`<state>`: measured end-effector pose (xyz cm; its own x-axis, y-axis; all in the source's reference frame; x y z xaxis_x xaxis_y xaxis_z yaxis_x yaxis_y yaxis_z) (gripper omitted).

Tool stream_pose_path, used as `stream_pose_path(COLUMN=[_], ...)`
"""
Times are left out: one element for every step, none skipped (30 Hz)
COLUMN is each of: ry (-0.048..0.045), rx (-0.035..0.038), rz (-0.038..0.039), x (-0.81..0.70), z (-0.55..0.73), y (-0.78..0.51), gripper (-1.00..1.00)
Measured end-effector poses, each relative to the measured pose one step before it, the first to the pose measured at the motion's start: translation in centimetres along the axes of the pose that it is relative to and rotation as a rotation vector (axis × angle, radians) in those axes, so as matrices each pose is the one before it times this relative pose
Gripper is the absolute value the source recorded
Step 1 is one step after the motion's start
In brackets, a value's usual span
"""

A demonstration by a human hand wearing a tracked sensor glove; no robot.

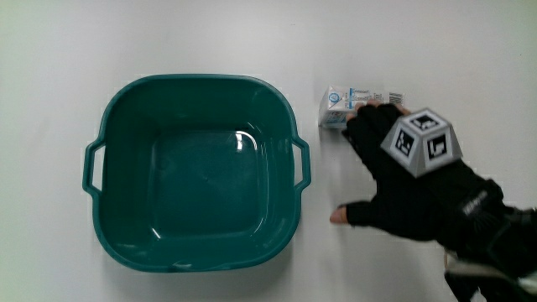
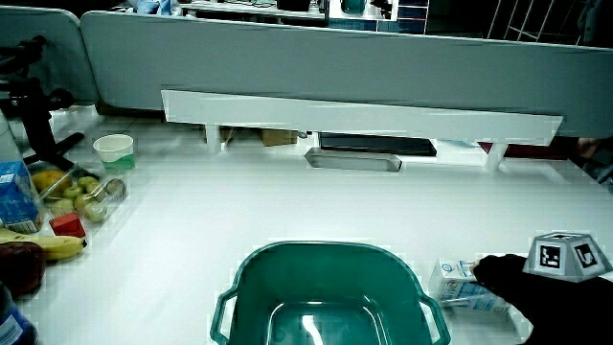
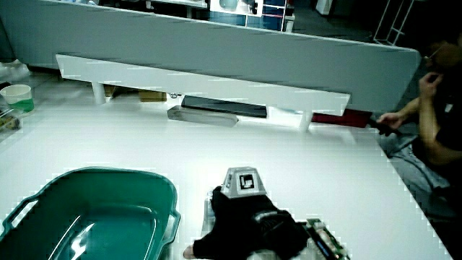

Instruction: Place milk on desk

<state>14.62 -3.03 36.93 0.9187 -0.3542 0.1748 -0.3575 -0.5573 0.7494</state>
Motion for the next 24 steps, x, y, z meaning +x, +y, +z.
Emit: stream_pose_path(ry=[0.01760,-0.07373,-0.02624,0.01764,0.00733,0.00892,0.00892,0.00892,0.00892,-0.02536,-0.06089,0.06476,-0.03408,0.01710,-0.01601,-0.01938,0.01314,-0.00999,0.00903,-0.00621,0.00468,0.00452,-0.00301,0.00190], rx=[-0.02910,0.07992,-0.00308,-0.01875,0.00604,-0.00580,-0.00580,-0.00580,-0.00580,0.01943,0.02817,-0.06435,0.04045,-0.01808,0.01188,0.00319,-0.01080,0.01020,-0.01234,-0.00288,-0.00190,-0.00214,0.00280,-0.00619], rz=[0.02317,0.02357,-0.02274,0.01711,0.03537,0.01568,0.01568,0.01568,0.01568,0.02286,-0.01628,-0.00762,0.04979,0.00155,0.00644,0.01300,0.00202,0.00395,-0.00045,-0.00636,0.00294,0.00287,-0.00564,-0.00283], x=[-0.534,-0.612,0.108,-0.222,-0.619,-0.302,-0.308,-0.314,-0.320,-0.843,-0.253,-0.179,-0.999,-0.443,-0.315,-0.419,-0.102,-0.261,-0.151,-0.012,-0.022,0.065,0.018,0.060], z=[-0.147,0.025,-0.735,-0.177,0.312,-0.176,-0.181,-0.187,-0.193,0.361,-0.459,-0.357,0.868,0.059,-0.048,0.110,-0.204,0.065,-0.046,-0.239,-0.045,-0.121,0.022,-0.060], y=[-0.669,-0.833,-0.140,-0.465,-0.817,-0.507,-0.501,-0.495,-0.489,-0.732,-0.337,-0.307,-0.879,-0.428,-0.327,-0.351,-0.167,-0.261,-0.146,-0.040,-0.024,0.031,0.005,0.050], gripper=[-1.00,-1.00,-1.00,-1.00,-1.00,-1.00,-1.00,-1.00,-1.00,-1.00,-1.00,-1.00,-1.00,-1.00,-1.00,-1.00,-1.00,-1.00,-1.00,-1.00,-1.00,-1.00,-1.00,-1.00])
